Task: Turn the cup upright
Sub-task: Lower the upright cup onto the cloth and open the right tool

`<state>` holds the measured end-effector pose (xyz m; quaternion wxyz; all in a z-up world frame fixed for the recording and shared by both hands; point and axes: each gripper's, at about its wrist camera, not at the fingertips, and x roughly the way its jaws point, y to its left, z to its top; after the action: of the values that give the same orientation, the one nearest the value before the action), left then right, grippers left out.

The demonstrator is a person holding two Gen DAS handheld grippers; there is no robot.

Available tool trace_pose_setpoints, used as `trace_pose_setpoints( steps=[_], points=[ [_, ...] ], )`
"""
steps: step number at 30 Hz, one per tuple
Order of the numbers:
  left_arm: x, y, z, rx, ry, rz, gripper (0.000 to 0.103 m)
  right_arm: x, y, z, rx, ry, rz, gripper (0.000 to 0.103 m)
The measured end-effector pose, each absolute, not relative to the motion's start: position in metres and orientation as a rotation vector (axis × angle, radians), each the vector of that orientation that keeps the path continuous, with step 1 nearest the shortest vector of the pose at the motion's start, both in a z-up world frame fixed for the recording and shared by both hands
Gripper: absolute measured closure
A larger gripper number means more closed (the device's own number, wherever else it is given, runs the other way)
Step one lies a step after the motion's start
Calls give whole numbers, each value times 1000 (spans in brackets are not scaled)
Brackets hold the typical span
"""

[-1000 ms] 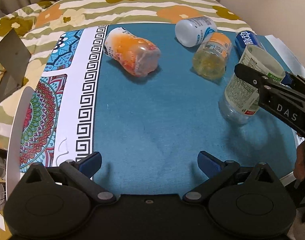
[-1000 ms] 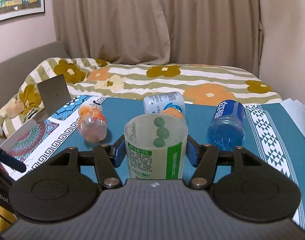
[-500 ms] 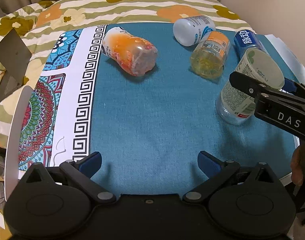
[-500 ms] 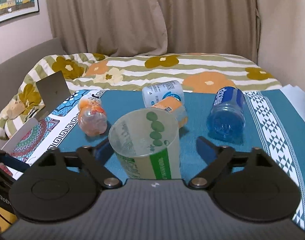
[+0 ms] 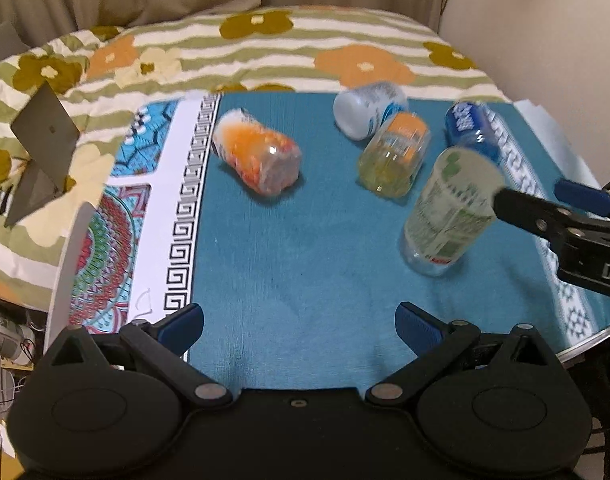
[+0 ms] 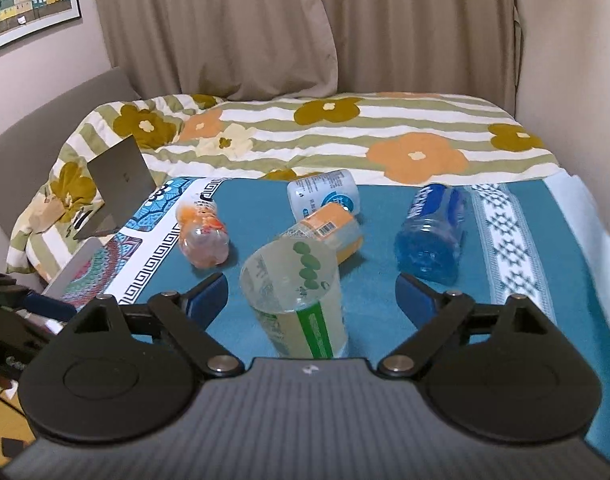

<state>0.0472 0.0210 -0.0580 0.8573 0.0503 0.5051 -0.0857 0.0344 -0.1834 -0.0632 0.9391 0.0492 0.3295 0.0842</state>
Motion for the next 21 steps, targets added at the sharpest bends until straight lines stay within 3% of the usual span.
trace_pose_setpoints(
  steps=[10, 21],
  points=[
    [15, 10, -7, 103, 928, -142, 0, 6, -212, -9, 46, 862, 74, 0],
    [-4, 8, -1, 112, 866, -143, 0, -22, -227, -11, 67, 934, -33, 0]
  ],
)
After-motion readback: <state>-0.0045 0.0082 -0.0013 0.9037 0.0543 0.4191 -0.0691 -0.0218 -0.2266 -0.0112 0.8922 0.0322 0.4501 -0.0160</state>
